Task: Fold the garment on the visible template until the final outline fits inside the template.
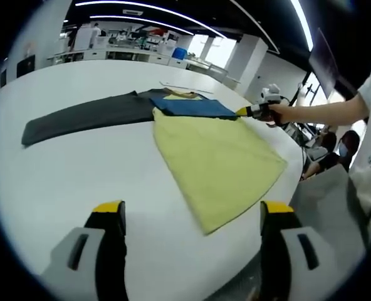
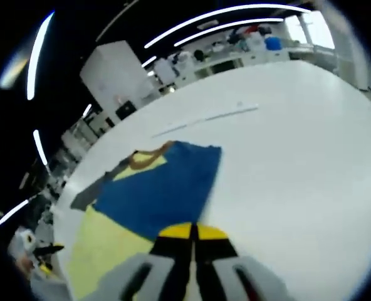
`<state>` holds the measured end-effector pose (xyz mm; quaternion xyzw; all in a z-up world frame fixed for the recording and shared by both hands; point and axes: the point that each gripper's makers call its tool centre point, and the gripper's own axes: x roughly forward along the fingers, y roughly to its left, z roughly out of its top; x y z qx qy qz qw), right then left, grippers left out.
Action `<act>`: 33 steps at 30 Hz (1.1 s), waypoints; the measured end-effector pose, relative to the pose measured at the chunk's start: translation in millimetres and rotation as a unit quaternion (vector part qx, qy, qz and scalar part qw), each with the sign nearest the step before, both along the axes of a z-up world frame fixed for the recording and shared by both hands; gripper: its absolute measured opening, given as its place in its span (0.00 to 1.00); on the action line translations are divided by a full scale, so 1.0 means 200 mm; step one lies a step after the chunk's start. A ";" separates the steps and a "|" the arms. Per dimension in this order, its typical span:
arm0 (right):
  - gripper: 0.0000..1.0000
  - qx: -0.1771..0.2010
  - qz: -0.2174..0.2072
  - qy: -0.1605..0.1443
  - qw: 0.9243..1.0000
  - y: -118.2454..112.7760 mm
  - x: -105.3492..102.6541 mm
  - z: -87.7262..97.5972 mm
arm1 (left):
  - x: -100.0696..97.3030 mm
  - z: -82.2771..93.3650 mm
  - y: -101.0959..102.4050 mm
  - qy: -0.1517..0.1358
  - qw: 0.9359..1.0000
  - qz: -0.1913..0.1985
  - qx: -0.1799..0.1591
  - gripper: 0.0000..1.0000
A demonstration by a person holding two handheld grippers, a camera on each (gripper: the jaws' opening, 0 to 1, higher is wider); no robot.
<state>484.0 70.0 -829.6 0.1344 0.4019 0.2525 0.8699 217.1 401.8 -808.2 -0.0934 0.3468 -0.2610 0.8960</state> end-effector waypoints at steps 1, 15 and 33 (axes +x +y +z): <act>0.00 -0.003 0.001 0.000 1.000 0.00 0.00 0.00 | 0.00 0.00 0.00 0.000 1.000 0.000 0.000 0.86; 0.00 0.005 0.015 -0.020 1.000 0.00 0.00 0.04 | 0.01 0.00 0.02 0.000 1.000 0.006 -0.003 0.85; 0.80 -0.037 0.139 -0.105 0.984 0.07 -0.14 0.10 | 0.06 0.01 0.04 -0.001 1.000 0.001 -0.004 0.85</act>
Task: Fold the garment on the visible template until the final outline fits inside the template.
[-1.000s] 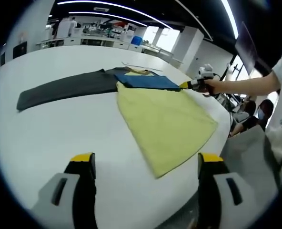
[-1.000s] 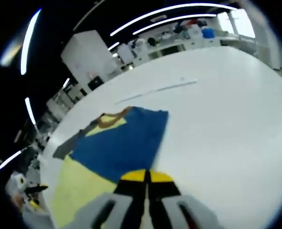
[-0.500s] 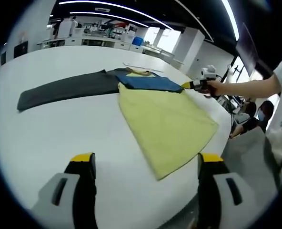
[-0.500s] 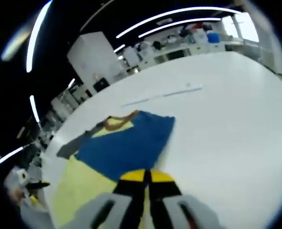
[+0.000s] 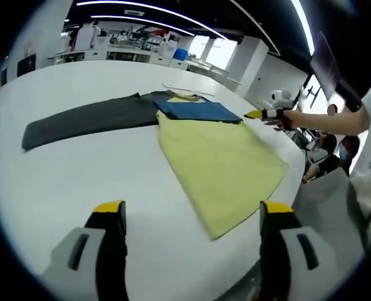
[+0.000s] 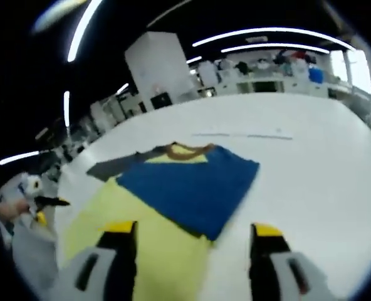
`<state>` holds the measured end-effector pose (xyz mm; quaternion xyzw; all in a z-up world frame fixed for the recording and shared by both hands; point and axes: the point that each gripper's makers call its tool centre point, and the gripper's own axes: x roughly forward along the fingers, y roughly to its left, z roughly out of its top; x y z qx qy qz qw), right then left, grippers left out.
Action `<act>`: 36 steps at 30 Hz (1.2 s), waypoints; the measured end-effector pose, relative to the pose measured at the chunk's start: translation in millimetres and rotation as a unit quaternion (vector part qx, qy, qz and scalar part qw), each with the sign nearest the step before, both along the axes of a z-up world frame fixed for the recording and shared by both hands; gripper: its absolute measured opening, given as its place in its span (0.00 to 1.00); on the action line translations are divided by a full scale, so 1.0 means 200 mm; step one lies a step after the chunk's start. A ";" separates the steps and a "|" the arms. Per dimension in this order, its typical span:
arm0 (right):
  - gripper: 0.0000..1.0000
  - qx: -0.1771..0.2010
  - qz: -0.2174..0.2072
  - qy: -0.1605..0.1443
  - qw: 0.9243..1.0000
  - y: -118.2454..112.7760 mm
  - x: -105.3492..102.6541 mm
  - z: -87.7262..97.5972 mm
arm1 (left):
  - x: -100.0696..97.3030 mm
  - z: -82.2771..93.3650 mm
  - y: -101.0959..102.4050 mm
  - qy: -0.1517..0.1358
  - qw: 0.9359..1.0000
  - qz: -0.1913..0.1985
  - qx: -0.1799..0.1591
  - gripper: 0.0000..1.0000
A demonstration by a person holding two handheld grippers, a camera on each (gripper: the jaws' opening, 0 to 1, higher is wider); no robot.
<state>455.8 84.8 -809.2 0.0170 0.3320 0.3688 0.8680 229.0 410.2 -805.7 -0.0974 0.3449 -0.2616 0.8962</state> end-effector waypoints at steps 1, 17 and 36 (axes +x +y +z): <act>0.86 -0.001 0.003 0.005 1.000 0.00 -0.01 0.00 | 0.00 0.00 0.00 0.000 1.000 -0.001 0.001 0.85; 0.99 0.004 0.015 -0.014 1.000 0.01 -0.16 0.09 | 0.08 0.01 0.12 -0.001 1.000 0.003 -0.008 0.84; 0.99 0.047 -0.045 0.008 0.998 -0.21 -0.40 0.13 | 0.50 0.04 0.93 -0.032 0.968 0.242 -0.052 0.78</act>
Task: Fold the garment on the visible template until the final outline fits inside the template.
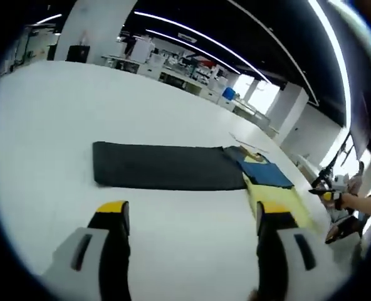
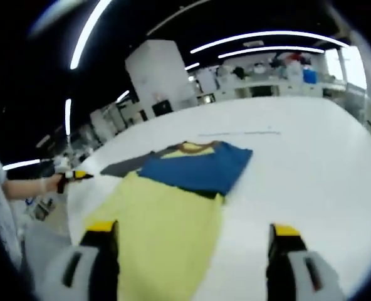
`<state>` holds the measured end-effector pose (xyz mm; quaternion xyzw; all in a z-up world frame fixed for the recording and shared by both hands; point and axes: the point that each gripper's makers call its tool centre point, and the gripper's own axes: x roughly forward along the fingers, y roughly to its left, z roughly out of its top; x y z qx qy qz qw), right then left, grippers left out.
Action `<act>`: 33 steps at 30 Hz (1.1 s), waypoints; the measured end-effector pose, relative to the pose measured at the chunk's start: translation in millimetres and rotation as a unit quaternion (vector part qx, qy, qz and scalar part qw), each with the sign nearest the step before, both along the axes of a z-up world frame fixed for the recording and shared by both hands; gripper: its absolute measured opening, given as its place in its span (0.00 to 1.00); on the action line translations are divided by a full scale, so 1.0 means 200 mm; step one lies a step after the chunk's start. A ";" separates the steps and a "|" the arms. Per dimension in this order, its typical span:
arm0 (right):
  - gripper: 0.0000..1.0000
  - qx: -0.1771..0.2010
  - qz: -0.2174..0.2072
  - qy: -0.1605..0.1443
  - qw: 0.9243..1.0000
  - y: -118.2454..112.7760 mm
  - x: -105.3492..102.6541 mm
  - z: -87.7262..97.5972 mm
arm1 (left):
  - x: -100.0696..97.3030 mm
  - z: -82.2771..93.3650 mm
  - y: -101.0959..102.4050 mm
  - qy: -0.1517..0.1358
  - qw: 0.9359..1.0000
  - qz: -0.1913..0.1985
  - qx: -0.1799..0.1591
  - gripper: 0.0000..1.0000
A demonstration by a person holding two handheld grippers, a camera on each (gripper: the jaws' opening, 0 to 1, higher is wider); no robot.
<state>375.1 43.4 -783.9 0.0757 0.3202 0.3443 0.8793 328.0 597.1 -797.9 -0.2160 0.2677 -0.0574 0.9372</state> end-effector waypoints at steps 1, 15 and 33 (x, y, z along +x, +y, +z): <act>0.99 0.001 -0.002 0.000 1.000 -0.01 -0.01 0.00 | 0.01 -0.01 0.01 0.000 1.000 0.002 -0.004 0.77; 0.99 0.025 -0.044 0.009 0.999 -0.13 -0.10 0.05 | 0.08 -0.12 0.28 0.015 0.993 0.117 0.011 0.50; 0.99 0.026 -0.066 0.011 0.997 -0.16 -0.15 0.07 | 0.08 -0.20 0.41 0.052 0.975 0.216 -0.011 0.09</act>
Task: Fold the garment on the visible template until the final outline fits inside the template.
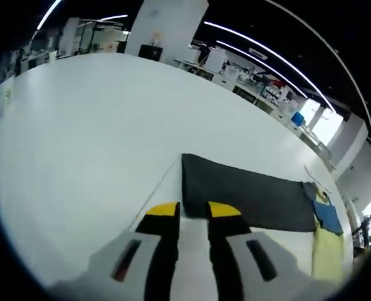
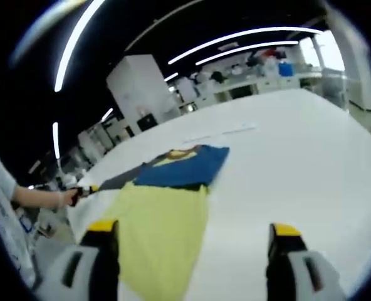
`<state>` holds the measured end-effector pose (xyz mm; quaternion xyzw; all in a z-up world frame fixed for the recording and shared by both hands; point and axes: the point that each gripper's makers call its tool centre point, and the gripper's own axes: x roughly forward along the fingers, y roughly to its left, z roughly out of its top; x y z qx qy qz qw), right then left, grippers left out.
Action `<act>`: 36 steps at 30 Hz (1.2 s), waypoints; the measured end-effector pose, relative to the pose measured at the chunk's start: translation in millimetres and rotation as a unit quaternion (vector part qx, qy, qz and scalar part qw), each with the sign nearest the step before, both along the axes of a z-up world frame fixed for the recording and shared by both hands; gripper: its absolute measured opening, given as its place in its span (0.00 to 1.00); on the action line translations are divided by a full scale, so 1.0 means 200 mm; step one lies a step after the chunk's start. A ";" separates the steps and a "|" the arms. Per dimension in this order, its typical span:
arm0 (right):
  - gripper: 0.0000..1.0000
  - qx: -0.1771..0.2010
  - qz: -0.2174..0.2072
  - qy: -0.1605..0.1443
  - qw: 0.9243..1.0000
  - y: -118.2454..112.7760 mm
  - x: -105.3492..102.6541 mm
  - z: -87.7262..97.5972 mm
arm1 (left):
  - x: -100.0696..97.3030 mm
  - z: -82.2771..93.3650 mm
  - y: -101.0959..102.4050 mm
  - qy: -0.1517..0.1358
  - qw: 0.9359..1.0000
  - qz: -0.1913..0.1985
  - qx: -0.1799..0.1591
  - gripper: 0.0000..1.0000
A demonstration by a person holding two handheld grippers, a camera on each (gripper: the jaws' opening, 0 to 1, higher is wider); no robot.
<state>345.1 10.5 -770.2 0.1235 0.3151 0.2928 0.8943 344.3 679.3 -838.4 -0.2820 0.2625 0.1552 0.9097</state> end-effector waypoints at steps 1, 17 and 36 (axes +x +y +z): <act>0.99 0.000 0.000 0.001 1.000 0.00 0.00 0.00 | 0.00 0.00 0.00 -0.002 1.000 0.004 -0.009 0.08; 0.99 0.005 0.005 -0.004 1.000 0.02 0.00 0.01 | 0.20 0.27 -0.15 -0.086 0.994 -0.060 -0.012 0.00; 0.99 0.015 0.027 -0.014 0.999 0.10 0.03 0.02 | 0.53 0.54 -0.82 -0.143 0.969 -0.196 -0.035 0.00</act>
